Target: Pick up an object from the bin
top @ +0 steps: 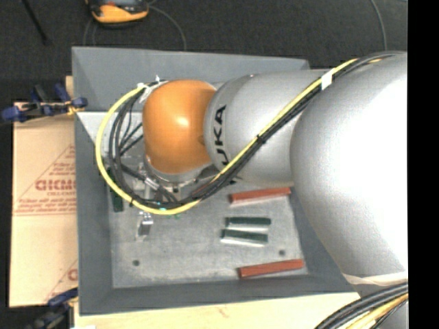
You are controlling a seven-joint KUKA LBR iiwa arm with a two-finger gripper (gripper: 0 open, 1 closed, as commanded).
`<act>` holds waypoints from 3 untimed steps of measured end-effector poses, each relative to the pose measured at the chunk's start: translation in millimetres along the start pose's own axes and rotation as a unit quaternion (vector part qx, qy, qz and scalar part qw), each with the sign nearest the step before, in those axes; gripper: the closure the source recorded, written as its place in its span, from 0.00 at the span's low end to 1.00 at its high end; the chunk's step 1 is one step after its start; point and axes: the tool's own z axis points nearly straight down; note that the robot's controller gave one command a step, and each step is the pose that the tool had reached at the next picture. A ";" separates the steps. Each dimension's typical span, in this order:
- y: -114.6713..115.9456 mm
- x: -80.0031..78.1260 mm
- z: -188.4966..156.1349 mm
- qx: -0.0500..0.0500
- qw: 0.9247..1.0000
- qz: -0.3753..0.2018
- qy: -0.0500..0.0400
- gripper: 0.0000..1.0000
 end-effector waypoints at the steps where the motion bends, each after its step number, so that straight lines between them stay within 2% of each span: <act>1: -0.8 -2.1 -4.7 -0.001 1.000 0.002 -0.004 0.00; 2: -24.8 -32.6 14.4 -0.002 0.999 0.033 -0.006 0.00; 3: -54.2 -40.0 48.6 -0.001 0.995 0.098 -0.004 0.00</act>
Offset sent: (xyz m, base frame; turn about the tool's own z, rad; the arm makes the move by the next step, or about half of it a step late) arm 0.0595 -0.0509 -0.0370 0.1292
